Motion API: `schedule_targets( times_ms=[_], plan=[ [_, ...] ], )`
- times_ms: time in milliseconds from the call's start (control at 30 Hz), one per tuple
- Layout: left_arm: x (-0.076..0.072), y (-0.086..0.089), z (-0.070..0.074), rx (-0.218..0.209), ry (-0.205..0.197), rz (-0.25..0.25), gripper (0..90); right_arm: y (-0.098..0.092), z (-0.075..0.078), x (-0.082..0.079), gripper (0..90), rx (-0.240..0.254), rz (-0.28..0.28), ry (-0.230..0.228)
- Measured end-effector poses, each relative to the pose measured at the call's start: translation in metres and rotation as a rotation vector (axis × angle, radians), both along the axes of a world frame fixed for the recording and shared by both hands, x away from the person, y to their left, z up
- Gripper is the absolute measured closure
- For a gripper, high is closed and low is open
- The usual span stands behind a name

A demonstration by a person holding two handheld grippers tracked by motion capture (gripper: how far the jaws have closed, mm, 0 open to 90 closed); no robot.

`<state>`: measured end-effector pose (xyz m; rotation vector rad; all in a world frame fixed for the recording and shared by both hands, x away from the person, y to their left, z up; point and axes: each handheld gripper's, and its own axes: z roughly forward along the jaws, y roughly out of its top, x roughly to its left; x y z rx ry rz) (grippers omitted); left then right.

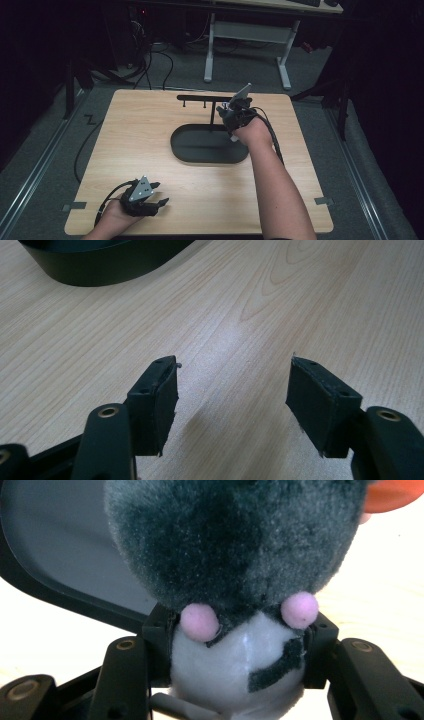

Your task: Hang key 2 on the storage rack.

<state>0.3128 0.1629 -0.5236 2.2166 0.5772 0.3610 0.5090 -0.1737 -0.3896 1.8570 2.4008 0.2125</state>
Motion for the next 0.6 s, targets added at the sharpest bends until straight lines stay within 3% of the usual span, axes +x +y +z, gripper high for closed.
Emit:
schedule_targets(
  times_ms=[500, 600],
  plan=[
    [0.000, -0.003, -0.001, 0.004, 0.004, -0.010, 37.3, 0.018, -0.021, 0.006, 44.2, 0.030, 0.058, -0.010],
    [0.000, -0.004, -0.001, 0.012, 0.007, -0.019, 37.3, 0.017, -0.026, 0.005, 38.7, 0.055, 0.069, -0.026]
  ],
)
